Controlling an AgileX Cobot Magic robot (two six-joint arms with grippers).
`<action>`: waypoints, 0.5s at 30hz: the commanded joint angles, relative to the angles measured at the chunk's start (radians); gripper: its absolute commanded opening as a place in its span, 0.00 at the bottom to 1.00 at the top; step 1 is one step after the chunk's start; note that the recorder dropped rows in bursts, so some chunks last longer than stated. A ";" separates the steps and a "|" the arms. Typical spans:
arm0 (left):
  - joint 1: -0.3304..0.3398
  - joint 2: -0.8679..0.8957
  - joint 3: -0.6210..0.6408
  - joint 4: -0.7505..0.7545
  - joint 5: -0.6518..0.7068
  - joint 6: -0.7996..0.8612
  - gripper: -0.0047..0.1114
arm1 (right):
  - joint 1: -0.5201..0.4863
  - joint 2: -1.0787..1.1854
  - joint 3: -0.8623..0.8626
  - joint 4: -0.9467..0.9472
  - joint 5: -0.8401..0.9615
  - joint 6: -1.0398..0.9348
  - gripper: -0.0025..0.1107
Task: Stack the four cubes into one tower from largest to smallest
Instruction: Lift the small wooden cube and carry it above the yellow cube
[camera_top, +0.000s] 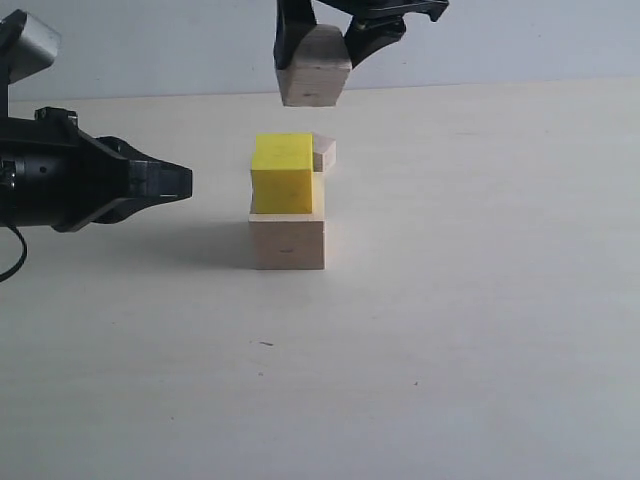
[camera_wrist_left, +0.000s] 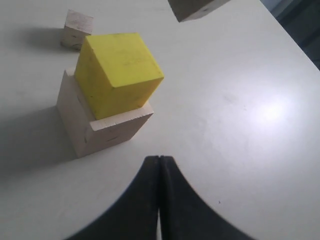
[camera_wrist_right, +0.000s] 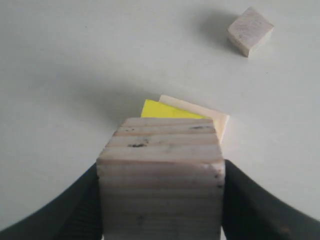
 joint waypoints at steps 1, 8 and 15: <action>-0.007 -0.007 0.003 -0.004 0.013 -0.003 0.04 | 0.016 -0.013 -0.007 -0.006 -0.001 0.093 0.02; -0.007 -0.007 0.003 -0.004 0.011 -0.003 0.04 | 0.042 -0.013 -0.007 -0.030 -0.001 0.147 0.02; -0.007 -0.007 0.003 -0.004 0.004 -0.003 0.04 | 0.099 0.020 -0.007 -0.091 -0.001 0.179 0.02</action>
